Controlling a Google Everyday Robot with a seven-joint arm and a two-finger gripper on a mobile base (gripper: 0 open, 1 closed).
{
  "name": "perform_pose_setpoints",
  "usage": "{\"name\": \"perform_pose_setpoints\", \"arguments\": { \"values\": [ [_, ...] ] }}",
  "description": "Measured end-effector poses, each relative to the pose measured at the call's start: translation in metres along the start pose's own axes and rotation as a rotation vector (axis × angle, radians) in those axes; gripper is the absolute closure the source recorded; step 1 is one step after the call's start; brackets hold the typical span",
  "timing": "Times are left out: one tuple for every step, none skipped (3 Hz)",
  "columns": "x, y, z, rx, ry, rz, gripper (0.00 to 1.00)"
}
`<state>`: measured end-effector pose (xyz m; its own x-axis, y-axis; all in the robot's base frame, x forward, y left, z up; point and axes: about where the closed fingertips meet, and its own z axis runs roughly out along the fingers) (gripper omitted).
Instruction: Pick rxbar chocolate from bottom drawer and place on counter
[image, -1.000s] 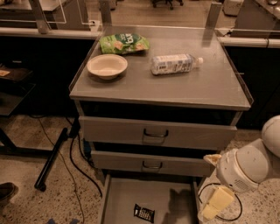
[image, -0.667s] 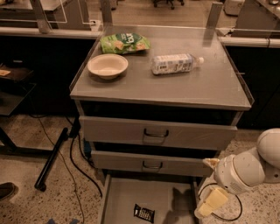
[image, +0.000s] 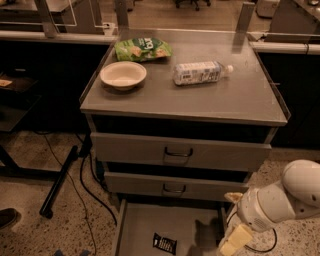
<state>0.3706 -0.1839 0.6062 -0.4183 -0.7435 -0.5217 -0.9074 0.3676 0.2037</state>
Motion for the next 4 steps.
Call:
{"name": "perform_pose_setpoints", "arguments": {
  "values": [
    [0.014, -0.008, 0.042, 0.000, -0.005, -0.047, 0.00],
    [0.014, -0.007, 0.044, -0.003, -0.008, -0.045, 0.00],
    [0.023, -0.010, 0.072, 0.003, -0.057, -0.022, 0.00],
    [0.035, -0.025, 0.108, 0.020, -0.095, -0.001, 0.00]
  ]
}}
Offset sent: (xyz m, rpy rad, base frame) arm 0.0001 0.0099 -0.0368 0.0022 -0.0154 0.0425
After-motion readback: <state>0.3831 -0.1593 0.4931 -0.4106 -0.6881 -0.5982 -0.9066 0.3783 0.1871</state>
